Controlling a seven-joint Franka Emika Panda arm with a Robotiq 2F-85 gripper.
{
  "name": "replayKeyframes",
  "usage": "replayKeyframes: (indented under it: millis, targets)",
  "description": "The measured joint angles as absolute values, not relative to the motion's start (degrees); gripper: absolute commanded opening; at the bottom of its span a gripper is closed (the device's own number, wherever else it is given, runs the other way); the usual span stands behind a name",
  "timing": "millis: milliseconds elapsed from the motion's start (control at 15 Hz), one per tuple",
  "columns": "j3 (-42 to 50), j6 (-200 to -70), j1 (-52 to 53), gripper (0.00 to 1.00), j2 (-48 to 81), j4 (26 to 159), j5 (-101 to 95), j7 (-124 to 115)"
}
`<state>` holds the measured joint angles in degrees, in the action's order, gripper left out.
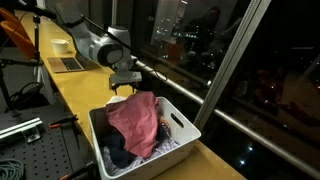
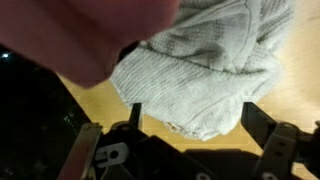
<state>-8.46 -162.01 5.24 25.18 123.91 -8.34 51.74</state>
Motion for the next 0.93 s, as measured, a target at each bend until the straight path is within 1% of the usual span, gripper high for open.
replayKeyframes:
  millis: [200,467,933]
  targets:
    - [-10.3,-162.0,1.3,1.0,33.2,118.4,-8.4,54.3]
    - [-13.0,-162.0,-2.4,1.0,40.0,112.0,-8.4,56.6]
    - [-14.4,-160.9,-3.2,1.0,42.7,107.2,-8.4,56.7]
